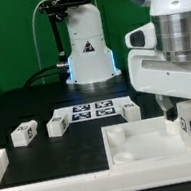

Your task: Assemble one leg

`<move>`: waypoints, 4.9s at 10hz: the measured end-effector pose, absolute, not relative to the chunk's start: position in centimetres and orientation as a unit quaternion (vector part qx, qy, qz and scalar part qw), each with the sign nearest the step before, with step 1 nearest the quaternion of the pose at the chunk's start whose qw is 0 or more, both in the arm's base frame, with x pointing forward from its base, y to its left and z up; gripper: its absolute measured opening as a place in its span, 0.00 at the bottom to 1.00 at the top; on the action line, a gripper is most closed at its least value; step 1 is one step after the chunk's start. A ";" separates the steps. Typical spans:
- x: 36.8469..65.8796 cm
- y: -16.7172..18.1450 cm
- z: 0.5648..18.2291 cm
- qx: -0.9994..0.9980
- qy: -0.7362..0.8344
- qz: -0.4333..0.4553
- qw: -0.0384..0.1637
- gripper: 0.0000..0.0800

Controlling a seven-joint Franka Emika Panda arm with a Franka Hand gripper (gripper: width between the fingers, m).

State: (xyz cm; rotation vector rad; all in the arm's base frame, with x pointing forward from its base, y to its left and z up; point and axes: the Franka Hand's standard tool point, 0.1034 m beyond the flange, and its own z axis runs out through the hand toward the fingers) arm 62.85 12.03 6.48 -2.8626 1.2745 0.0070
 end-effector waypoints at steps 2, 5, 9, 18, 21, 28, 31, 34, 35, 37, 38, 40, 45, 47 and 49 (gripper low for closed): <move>62.9 12.3 6.7 -0.951 0.310 0.000 0.006 0.81; 63.0 12.2 6.9 -0.992 0.126 -0.005 -0.004 0.81; 63.0 12.0 6.9 -0.998 0.069 -0.005 -0.005 0.48; 63.3 11.9 6.7 -0.887 0.462 0.001 -0.013 0.36; 63.3 11.6 6.6 -0.790 0.613 0.004 -0.019 0.36; 63.4 11.7 6.4 -0.856 0.516 -0.012 -0.005 0.80; 63.6 11.7 6.3 -0.948 0.318 -0.022 -0.005 0.81; 63.3 11.9 6.4 -0.983 0.180 -0.019 -0.009 0.81; 63.0 11.9 6.7 -0.991 0.130 -0.018 -0.010 0.81; 62.3 11.8 6.9 -0.998 0.053 -0.015 -0.018 0.81; 62.2 11.6 6.8 -1.000 0.012 -0.014 -0.019 0.81; 62.2 11.6 6.7 -0.999 0.024 -0.013 -0.019 0.49; 62.2 11.6 6.7 -0.998 0.064 -0.014 -0.018 0.37; 62.2 12.3 6.6 -0.967 0.254 -0.024 -0.020 0.37; 62.2 12.8 6.6 -0.926 0.375 -0.030 -0.021 0.37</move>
Offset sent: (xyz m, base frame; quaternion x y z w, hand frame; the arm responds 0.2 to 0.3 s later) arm -0.0026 0.0067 0.0074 0.0040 -0.0159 -0.3141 0.9492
